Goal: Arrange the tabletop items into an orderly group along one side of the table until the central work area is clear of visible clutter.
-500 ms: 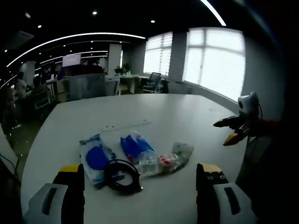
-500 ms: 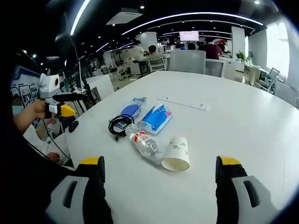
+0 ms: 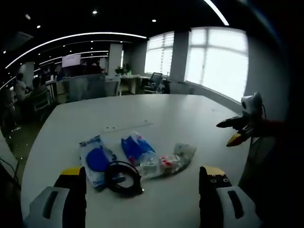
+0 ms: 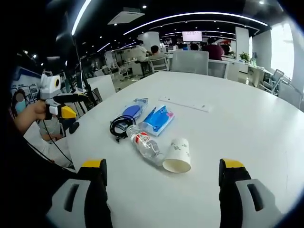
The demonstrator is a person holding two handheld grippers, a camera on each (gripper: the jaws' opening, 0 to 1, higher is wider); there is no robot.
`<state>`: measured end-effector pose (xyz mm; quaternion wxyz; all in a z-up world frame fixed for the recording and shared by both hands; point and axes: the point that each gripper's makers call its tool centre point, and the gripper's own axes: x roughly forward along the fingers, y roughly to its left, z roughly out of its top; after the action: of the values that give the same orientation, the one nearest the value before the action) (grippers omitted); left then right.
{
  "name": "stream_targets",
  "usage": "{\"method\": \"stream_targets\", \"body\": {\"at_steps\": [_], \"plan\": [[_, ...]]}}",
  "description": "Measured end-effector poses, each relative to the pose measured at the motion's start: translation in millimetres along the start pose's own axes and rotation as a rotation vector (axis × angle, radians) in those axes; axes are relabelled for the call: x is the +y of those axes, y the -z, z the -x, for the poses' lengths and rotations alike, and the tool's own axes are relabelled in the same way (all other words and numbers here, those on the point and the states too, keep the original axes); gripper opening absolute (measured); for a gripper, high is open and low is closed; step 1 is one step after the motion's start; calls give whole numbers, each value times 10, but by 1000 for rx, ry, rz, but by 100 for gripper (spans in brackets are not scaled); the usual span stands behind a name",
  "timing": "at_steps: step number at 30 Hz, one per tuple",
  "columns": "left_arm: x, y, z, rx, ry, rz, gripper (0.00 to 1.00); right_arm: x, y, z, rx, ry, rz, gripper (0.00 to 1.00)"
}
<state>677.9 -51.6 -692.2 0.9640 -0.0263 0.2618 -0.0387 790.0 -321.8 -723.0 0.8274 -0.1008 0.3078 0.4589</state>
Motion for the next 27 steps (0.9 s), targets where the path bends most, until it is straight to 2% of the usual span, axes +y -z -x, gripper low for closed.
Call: {"method": "stream_targets", "body": {"at_steps": [10, 22, 27], "plan": [[10, -32, 9, -8, -4, -2, 98, 23, -21, -33, -3, -11, 15, 94], [16, 9, 25, -1, -4, 0, 97, 57, 1, -45, 4, -14, 16, 94], [18, -33, 11, -5, -8, -5, 97, 18, -25, -40, -19, -3, 1, 94]]}}
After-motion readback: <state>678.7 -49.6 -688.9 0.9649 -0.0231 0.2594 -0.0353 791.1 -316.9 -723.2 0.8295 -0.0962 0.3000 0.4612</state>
